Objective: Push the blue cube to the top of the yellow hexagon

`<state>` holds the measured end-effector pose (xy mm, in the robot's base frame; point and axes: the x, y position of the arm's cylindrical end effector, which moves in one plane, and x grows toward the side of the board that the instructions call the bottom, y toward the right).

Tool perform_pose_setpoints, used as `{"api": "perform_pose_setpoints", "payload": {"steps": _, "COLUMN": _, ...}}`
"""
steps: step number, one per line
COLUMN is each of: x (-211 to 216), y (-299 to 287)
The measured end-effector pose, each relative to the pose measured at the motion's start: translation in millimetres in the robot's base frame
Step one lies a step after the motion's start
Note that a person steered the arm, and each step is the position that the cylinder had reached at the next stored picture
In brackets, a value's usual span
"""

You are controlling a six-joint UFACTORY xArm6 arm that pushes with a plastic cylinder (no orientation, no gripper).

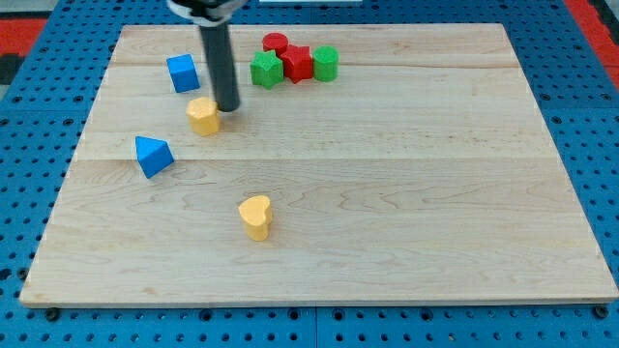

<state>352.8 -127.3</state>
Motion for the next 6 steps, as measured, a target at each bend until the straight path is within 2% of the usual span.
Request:
{"api": "perform_pose_setpoints", "payload": {"steps": 2, "x": -12, "y": -93}}
{"api": "perform_pose_setpoints", "payload": {"steps": 3, "x": -39, "y": -173}}
{"api": "perform_pose_setpoints", "payload": {"steps": 4, "x": -99, "y": -135}}
{"api": "perform_pose_setpoints", "payload": {"steps": 5, "x": -90, "y": -73}}
{"api": "perform_pose_setpoints", "payload": {"steps": 6, "x": -16, "y": -68}}
